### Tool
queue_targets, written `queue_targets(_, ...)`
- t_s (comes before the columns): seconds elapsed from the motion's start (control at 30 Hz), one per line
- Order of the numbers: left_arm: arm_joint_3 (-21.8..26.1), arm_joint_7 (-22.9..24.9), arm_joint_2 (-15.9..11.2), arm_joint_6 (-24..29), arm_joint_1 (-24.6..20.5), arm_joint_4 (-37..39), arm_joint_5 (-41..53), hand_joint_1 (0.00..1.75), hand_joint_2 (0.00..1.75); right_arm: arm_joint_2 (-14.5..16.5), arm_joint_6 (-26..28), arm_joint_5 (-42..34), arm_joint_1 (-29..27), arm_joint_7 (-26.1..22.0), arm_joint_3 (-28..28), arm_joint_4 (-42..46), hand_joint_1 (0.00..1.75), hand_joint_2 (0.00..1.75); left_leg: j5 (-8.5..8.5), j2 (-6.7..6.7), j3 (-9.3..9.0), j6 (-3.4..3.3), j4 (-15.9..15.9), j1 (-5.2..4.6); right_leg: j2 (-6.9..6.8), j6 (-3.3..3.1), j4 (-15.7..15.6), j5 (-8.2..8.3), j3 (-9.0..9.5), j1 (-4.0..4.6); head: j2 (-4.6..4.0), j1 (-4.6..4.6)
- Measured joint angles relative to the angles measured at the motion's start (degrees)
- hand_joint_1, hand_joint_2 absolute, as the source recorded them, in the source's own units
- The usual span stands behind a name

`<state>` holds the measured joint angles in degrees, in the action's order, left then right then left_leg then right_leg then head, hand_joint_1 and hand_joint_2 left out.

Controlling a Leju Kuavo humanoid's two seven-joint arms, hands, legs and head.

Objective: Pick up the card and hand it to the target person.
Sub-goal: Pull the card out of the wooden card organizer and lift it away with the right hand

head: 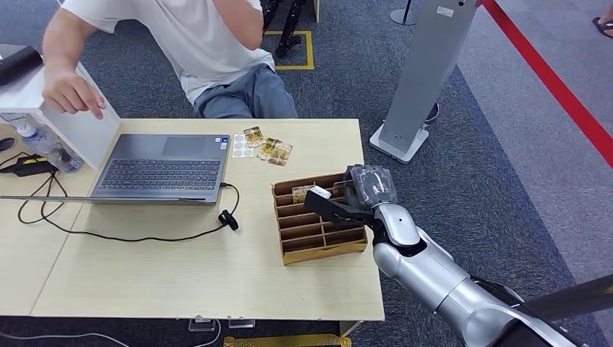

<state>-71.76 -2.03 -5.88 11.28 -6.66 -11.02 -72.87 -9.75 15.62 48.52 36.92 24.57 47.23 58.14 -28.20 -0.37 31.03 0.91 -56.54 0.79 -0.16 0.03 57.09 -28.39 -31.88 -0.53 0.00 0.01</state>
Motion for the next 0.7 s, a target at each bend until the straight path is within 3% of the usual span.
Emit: queue_targets(0.7,-0.13,-0.7,-0.02,0.39,0.0,0.0,0.07,0.0,0.0,-0.04,-0.16,0.45,-0.04,1.01,-0.01,0.92,1.5,1.75,0.01,0.0,-0.01,0.0,0.0,0.0,0.0,0.0,0.0,0.0,0.0,0.0,0.0,0.0)
